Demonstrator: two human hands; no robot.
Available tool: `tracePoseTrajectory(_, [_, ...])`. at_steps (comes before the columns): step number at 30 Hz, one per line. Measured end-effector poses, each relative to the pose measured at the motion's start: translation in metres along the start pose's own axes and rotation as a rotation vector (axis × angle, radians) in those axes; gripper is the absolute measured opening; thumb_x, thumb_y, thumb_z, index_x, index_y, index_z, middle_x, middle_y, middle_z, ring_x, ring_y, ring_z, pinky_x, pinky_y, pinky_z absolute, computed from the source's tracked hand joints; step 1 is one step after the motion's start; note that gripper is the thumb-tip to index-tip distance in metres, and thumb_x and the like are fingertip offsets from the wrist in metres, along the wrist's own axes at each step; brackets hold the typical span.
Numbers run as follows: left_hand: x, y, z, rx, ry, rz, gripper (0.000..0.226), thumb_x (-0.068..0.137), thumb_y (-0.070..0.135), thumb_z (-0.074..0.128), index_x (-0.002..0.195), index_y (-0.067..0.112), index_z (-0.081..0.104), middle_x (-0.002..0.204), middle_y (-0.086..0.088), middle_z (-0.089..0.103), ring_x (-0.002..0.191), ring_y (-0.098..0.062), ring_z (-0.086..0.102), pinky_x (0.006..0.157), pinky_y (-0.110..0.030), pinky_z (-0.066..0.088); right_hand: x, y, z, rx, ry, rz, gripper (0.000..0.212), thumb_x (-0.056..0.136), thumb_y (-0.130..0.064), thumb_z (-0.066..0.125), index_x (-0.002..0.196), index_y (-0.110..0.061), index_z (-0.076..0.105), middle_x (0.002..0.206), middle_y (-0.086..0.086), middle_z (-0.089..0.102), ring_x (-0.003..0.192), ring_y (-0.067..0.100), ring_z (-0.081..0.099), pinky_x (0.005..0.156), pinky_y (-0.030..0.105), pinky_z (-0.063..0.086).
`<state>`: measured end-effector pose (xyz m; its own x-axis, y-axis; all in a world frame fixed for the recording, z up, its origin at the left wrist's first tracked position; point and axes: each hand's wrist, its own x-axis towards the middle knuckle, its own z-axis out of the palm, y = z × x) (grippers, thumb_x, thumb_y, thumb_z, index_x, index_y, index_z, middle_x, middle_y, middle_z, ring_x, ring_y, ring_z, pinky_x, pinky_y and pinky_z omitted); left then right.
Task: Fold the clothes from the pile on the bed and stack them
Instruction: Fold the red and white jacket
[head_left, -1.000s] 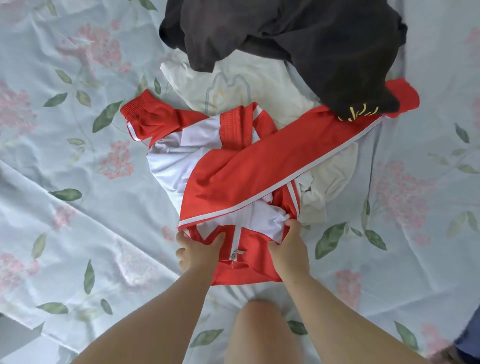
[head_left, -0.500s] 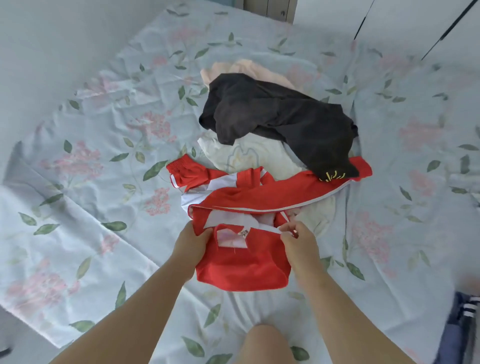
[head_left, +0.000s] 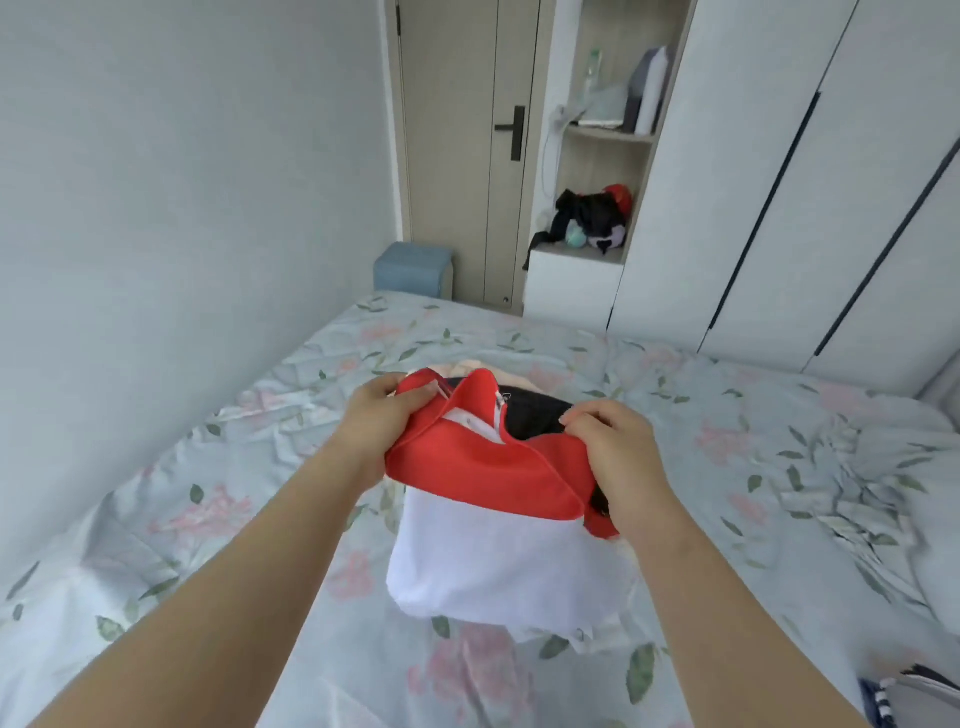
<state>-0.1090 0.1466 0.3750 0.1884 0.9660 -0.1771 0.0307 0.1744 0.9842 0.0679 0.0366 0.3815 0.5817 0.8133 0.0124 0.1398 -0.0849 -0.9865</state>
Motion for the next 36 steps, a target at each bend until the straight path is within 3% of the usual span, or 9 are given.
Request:
tracePoseTrajectory(4, [-0.013, 0.064, -0.01, 0.07, -0.162, 0.16, 0.014, 0.088, 0.002, 0.061, 0.083, 0.015, 0.065, 0.067, -0.001, 0.066, 0.056, -0.013, 0.06, 0.055, -0.021, 0.05, -0.019, -0.05, -0.002, -0.081, -0.151, -0.095, 0.02, 0.084, -0.006, 0.056, 0.07, -0.018, 0.063, 0.069, -0.001, 0.057, 0.066, 0.015, 0.053, 0.066, 0.029, 0.046])
tracePoseTrajectory(7, [-0.026, 0.1, -0.02, 0.402, -0.323, 0.297, 0.021, 0.084, -0.001, 0.064, 0.078, 0.018, 0.067, 0.065, 0.002, 0.065, 0.053, -0.008, 0.06, 0.054, -0.019, 0.05, -0.027, -0.07, -0.001, -0.263, -0.261, -0.06, 0.009, 0.087, -0.018, 0.06, 0.095, -0.021, 0.062, 0.084, 0.005, 0.062, 0.073, 0.022, 0.064, 0.077, 0.035, 0.055])
tracePoseTrajectory(11, [-0.049, 0.128, -0.022, 0.795, -0.528, 0.464, 0.02, 0.081, 0.0, 0.069, 0.076, 0.019, 0.068, 0.062, 0.009, 0.064, 0.053, 0.001, 0.059, 0.057, -0.015, 0.05, -0.031, -0.083, 0.011, -0.384, -0.316, -0.243, 0.059, 0.082, -0.02, 0.071, 0.134, -0.032, 0.043, 0.115, -0.009, 0.05, 0.102, 0.012, 0.052, 0.086, 0.024, 0.04])
tracePoseTrajectory(16, [-0.059, 0.14, -0.026, 0.792, -0.58, 0.554, 0.025, 0.075, -0.002, 0.074, 0.074, 0.021, 0.064, 0.057, 0.014, 0.062, 0.053, 0.003, 0.057, 0.057, -0.014, 0.048, -0.037, -0.084, 0.032, -0.313, -0.564, -0.276, 0.032, 0.081, -0.014, 0.072, 0.112, -0.018, 0.063, 0.103, -0.006, 0.07, 0.092, 0.006, 0.066, 0.081, 0.019, 0.052])
tracePoseTrajectory(20, [-0.05, 0.131, -0.032, 0.539, -0.452, 0.585, 0.031, 0.071, -0.009, 0.074, 0.08, 0.018, 0.062, 0.068, 0.009, 0.066, 0.055, 0.002, 0.06, 0.06, -0.014, 0.049, -0.037, -0.086, 0.036, -0.107, -0.452, -0.292, 0.023, 0.084, 0.001, 0.063, 0.095, -0.019, 0.065, 0.092, 0.0, 0.071, 0.086, 0.014, 0.067, 0.085, 0.029, 0.052])
tracePoseTrajectory(24, [-0.033, 0.104, -0.029, 0.324, -0.24, 0.51, 0.036, 0.076, 0.02, 0.078, 0.103, 0.025, 0.055, 0.09, -0.003, 0.062, 0.072, -0.011, 0.059, 0.071, -0.019, 0.051, -0.032, -0.096, 0.033, 0.005, -0.246, -0.334, 0.026, 0.086, 0.002, 0.061, 0.088, -0.024, 0.061, 0.09, 0.001, 0.066, 0.086, 0.017, 0.063, 0.085, 0.032, 0.051])
tracePoseTrajectory(26, [-0.03, 0.087, -0.028, 0.209, -0.195, 0.406, 0.067, 0.061, 0.052, 0.078, 0.116, 0.028, 0.048, 0.115, -0.006, 0.06, 0.097, -0.019, 0.062, 0.094, -0.034, 0.049, -0.027, -0.104, 0.028, 0.091, -0.141, -0.339, 0.027, 0.086, 0.003, 0.06, 0.088, -0.024, 0.059, 0.095, 0.006, 0.066, 0.092, 0.024, 0.064, 0.09, 0.037, 0.05])
tracePoseTrajectory(30, [-0.036, 0.055, -0.027, 0.028, -0.135, 0.215, 0.118, 0.046, 0.082, 0.067, 0.142, 0.021, 0.034, 0.141, -0.004, 0.046, 0.12, -0.02, 0.052, 0.107, -0.042, 0.039, -0.016, -0.118, 0.014, 0.264, 0.023, -0.355, 0.029, 0.086, 0.005, 0.059, 0.087, -0.024, 0.057, 0.091, 0.001, 0.064, 0.091, 0.021, 0.061, 0.091, 0.037, 0.049])
tracePoseTrajectory(36, [-0.064, 0.014, 0.002, -0.2, -0.4, 0.015, 0.069, 0.079, 0.072, 0.03, 0.126, 0.026, 0.051, 0.124, 0.004, 0.06, 0.12, -0.015, 0.053, 0.105, -0.044, 0.037, -0.009, -0.132, 0.006, 0.337, 0.238, -0.425, 0.025, 0.086, 0.0, 0.06, 0.082, -0.024, 0.054, 0.085, -0.003, 0.062, 0.081, 0.014, 0.059, 0.08, 0.029, 0.05])
